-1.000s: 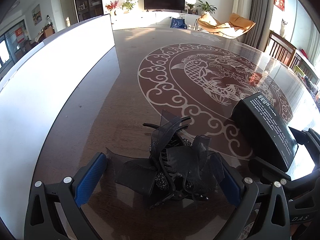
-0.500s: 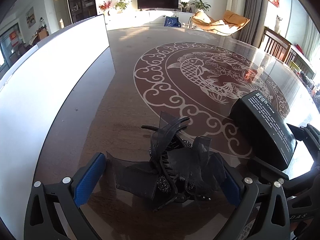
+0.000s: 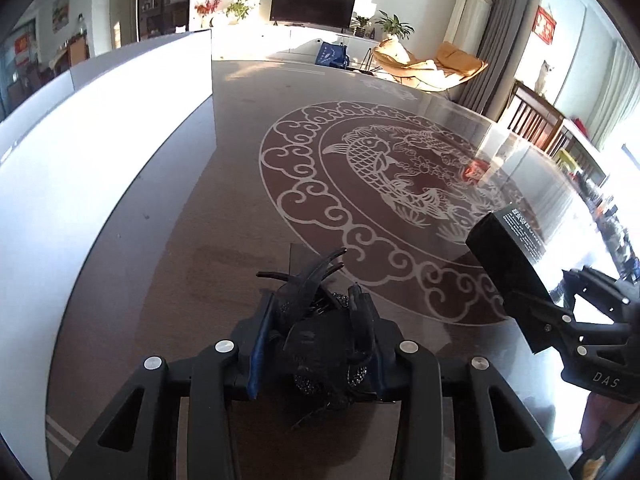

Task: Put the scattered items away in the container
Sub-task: 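Carry the hair clip and box into the container and open both tools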

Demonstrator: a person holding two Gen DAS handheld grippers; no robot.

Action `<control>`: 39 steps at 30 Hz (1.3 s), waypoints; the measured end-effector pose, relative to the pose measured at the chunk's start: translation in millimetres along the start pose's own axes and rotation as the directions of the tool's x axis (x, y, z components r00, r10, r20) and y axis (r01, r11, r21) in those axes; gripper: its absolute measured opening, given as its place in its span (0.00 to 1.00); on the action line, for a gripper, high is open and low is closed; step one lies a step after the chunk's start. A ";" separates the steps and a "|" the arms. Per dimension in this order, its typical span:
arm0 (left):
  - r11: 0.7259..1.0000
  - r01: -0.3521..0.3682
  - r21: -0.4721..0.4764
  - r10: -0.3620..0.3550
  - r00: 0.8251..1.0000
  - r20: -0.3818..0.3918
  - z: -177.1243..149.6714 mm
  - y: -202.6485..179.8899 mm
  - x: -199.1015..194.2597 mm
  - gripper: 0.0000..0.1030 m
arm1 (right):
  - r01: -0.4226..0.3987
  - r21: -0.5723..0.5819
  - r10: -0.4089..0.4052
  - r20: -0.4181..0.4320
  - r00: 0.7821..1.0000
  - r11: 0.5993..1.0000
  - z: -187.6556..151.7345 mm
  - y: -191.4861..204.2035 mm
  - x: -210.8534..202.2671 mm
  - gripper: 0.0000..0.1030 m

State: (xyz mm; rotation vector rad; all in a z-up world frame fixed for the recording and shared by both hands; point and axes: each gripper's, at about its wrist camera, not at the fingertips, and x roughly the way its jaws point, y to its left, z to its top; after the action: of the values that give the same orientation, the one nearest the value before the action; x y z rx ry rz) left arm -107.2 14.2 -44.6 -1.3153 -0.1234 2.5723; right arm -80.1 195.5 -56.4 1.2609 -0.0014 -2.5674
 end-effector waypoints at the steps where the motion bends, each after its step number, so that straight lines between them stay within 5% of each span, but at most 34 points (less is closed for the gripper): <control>1: 1.000 0.014 0.001 -0.014 1.000 0.013 -0.2 -1.6 -8.9 0.38 | -0.012 0.023 0.012 0.024 1.000 1.000 -3.8 -1.6 -9.4 0.57; 13: 0.999 0.024 -0.035 -0.019 0.992 0.126 -31.2 15.3 -107.3 0.39 | -0.152 0.134 0.144 0.066 0.987 0.979 -38.6 16.6 -33.7 0.57; 19: 0.991 -0.036 -0.128 0.065 0.970 0.234 -13.9 87.2 -186.8 0.39 | -0.264 0.010 0.262 0.101 0.960 0.964 9.3 91.2 -40.0 0.57; 22: 0.978 -0.138 -0.157 0.174 0.954 0.246 2.9 142.2 -213.9 0.39 | -0.324 -0.101 0.335 0.128 0.933 0.941 50.7 150.9 -46.2 0.57; 28: 0.926 -0.263 -0.270 0.311 0.938 0.152 32.1 249.6 -212.8 0.39 | -0.396 -0.295 0.445 0.121 0.887 0.870 123.1 276.6 -38.3 0.57; 37: 0.894 -0.354 -0.275 0.347 0.935 -0.075 30.6 300.4 -142.8 0.43 | -0.334 -0.407 0.340 -0.058 0.938 0.850 136.0 378.4 60.2 0.58; 38: 0.889 -0.373 -0.267 0.360 0.928 -0.097 30.0 300.7 -137.5 0.52 | -0.334 -0.397 0.324 -0.094 0.941 0.855 134.4 382.3 71.2 0.62; 39: 0.884 -0.386 -0.262 0.371 0.922 -0.107 28.9 299.7 -134.6 0.66 | -0.343 -0.376 0.318 -0.129 0.939 0.861 134.1 384.0 80.5 0.84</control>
State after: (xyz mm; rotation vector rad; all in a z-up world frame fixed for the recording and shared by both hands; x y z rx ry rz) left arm -109.5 -308.8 22.1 -1.6536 -0.2497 2.9249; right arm -135.3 -209.8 11.5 1.0760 0.2748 -2.0968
